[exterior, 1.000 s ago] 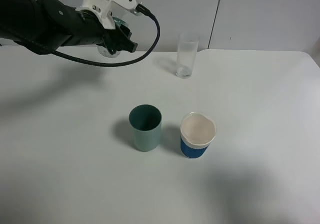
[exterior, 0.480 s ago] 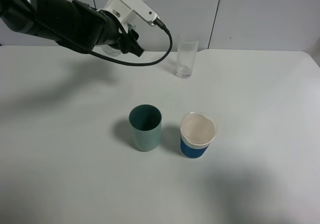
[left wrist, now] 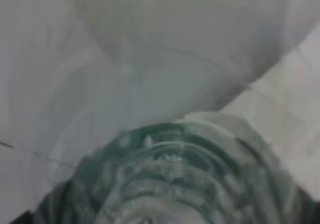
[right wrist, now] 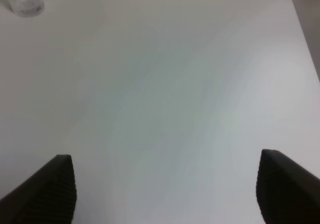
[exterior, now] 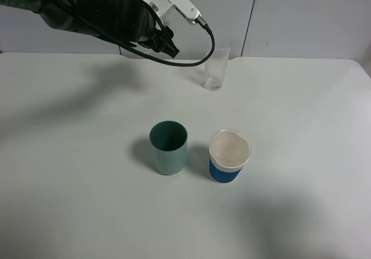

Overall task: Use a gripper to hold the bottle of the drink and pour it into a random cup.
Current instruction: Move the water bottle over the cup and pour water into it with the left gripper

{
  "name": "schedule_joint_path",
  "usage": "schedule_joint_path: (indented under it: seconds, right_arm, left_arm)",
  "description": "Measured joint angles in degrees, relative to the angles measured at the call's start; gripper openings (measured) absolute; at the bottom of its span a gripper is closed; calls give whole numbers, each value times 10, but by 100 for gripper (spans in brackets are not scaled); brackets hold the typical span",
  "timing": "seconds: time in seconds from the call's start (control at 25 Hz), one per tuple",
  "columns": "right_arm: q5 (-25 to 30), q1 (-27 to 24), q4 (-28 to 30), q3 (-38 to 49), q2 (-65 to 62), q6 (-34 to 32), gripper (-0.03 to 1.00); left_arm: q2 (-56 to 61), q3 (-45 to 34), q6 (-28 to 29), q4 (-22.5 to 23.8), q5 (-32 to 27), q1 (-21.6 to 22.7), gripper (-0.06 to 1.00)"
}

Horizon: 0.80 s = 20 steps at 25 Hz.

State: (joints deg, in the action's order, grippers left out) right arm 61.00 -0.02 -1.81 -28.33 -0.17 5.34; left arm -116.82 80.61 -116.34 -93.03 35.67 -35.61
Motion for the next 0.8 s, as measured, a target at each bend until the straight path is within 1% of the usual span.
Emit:
schedule_joint_path:
  seconds: [0.12, 0.24, 0.4, 0.64, 0.8]
  right_arm:
    - [0, 0, 0, 0, 0, 0, 74]
    - [0, 0, 0, 0, 0, 0, 74]
    - [0, 0, 0, 0, 0, 0, 74]
    - [0, 0, 0, 0, 0, 0, 74]
    - [0, 0, 0, 0, 0, 0, 74]
  left_arm:
    - [-20, 23, -54, -39, 29, -2, 55]
    - [-34, 37, -76, -57, 47, -2, 55]
    - [-47, 52, -90, -60, 56, -11, 55]
    - [-74, 78, -159, -66, 66, -36, 55]
    - [-79, 84, -172, -66, 69, -42, 55]
